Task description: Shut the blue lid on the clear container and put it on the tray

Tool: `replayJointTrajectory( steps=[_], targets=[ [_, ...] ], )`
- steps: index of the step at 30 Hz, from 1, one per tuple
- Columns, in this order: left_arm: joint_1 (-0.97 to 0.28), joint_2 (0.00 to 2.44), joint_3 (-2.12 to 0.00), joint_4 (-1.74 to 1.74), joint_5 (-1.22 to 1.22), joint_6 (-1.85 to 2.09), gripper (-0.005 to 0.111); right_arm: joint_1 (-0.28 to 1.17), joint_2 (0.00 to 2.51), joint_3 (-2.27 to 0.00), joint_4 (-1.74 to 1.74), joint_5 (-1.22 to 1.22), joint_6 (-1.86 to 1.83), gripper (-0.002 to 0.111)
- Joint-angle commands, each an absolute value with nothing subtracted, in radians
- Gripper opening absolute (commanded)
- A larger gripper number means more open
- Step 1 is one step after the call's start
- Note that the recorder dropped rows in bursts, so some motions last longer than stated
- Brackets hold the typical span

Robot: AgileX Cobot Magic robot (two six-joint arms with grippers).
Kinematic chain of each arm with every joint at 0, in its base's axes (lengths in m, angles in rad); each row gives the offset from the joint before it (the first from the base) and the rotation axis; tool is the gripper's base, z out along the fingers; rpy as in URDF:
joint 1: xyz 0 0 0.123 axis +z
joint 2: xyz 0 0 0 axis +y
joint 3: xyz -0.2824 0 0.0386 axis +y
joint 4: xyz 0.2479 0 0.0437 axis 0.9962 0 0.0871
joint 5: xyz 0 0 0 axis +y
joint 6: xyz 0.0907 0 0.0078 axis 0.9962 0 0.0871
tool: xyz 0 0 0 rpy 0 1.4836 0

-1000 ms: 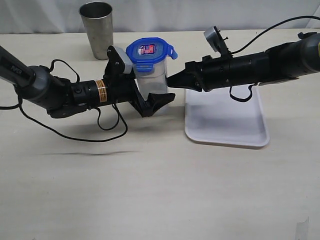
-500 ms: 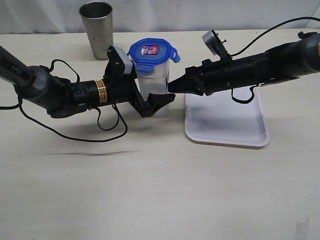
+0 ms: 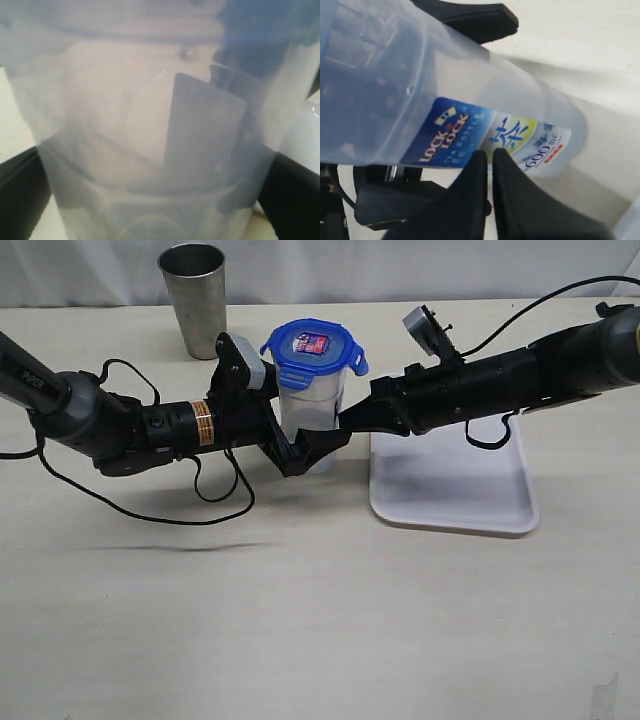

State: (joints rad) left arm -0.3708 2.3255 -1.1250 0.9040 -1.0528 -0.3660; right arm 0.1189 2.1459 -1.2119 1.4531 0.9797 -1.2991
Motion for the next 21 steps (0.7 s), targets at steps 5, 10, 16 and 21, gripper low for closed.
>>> replayJointTrajectory(
  steps=[5,10,16,21],
  targets=[
    [-0.373,2.326,-1.131,0.903,-1.071,-0.368,0.105,0.118,2.147,-1.210,1.424,0.976,-1.293,0.004],
    [-0.373,2.326,-1.131,0.904,-1.055,-0.368,0.105,0.118,2.147,-1.210,1.424,0.976,-1.286,0.004],
    [-0.373,2.326,-1.131,0.904,-1.053,-0.368,0.102,0.108,2.129,-1.210,1.422,0.973,-1.302,0.004],
    [-0.373,2.326,-1.131,0.902,-1.046,-0.368,0.074,0.079,2.074,-1.210,1.382,0.936,-1.311,0.004]
  ],
)
